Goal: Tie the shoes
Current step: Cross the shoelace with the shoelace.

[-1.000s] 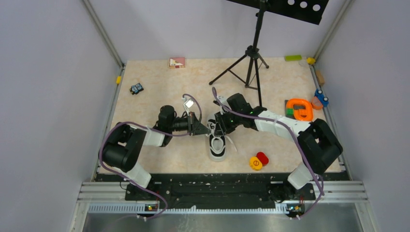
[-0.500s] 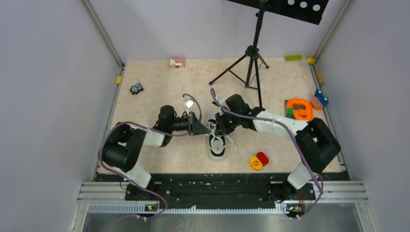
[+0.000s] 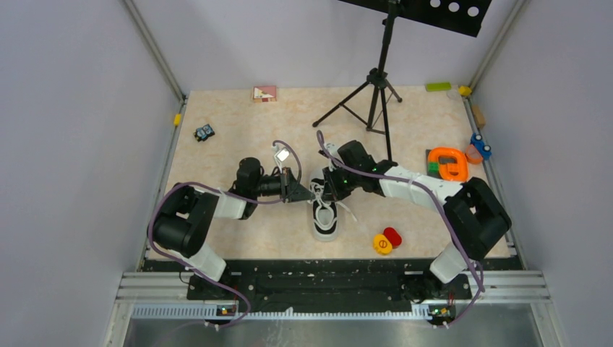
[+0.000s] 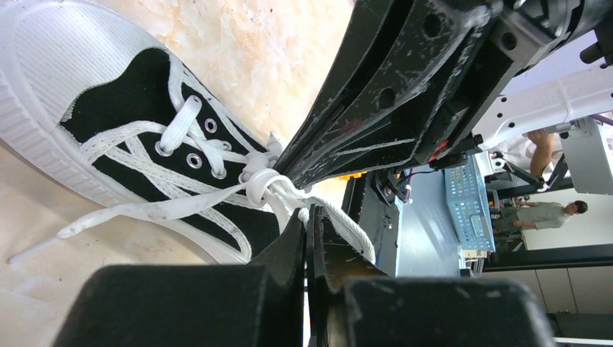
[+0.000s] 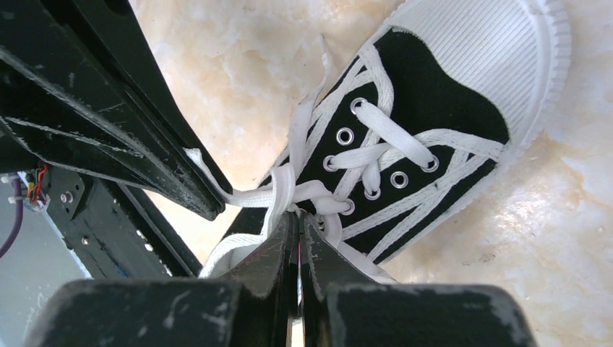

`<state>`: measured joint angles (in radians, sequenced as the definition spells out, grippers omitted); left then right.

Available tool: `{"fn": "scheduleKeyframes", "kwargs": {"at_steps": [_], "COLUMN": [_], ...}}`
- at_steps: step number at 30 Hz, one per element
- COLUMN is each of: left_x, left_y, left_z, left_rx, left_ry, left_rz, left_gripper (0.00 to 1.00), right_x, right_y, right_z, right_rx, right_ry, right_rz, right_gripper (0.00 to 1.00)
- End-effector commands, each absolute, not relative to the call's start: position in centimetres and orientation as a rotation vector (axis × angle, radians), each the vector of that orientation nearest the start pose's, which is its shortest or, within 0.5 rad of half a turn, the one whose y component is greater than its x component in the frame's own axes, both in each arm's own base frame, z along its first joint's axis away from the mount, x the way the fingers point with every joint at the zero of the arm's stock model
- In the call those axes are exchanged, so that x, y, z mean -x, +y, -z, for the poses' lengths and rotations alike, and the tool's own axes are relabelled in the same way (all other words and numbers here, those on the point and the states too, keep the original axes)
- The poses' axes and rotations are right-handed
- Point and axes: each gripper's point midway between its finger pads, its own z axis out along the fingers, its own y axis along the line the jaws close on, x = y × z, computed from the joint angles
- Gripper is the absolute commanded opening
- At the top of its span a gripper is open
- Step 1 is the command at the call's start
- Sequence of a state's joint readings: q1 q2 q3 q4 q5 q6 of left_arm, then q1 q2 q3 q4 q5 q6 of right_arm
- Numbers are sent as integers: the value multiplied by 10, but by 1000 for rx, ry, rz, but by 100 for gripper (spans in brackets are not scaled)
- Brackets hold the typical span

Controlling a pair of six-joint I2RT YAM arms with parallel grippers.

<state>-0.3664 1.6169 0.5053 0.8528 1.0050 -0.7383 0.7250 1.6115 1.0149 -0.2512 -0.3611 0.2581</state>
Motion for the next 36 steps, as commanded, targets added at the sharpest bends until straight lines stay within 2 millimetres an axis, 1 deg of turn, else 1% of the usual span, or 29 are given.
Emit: {"fn": "scheduleKeyframes", "kwargs": {"at_steps": [1, 7, 16, 20, 25, 28, 32, 34, 36], "left_x": [-255, -258, -259, -259, -260, -259, -259, -260, -260], "left_y": [-268, -265, -263, -263, -262, -261, -261, -260, -260], "left_z": [-137, -137, -133, -132, -129, -128, -126, -124, -123], "left_rx": [-478, -461, -448, -446, -439, -437, -431, -422, -416], "left_ry": [1914, 1915, 1932, 1935, 1951, 1956, 1966, 1972, 1976], "left_rz": [1626, 1612, 1611, 1610, 1595, 1591, 1580, 1576, 1572], "left_gripper": [0, 0, 0, 0, 0, 0, 0, 0, 0], "right_x": [-255, -258, -262, -266, -275, -279, -281, -285, -287], "right_y": [322, 315, 305, 298, 287, 284, 282, 282, 276], "right_z": [-121, -130, -127, -125, -126, -127, -126, -128, -127], "right_rx": [712, 663, 574, 496, 363, 283, 211, 180, 135], "right_ry": [2301, 2281, 2293, 2298, 2294, 2283, 2283, 2264, 2266], "right_rz": [-870, -842, -826, -824, -835, -867, -884, -893, -875], "right_gripper": [0, 0, 0, 0, 0, 0, 0, 0, 0]}}
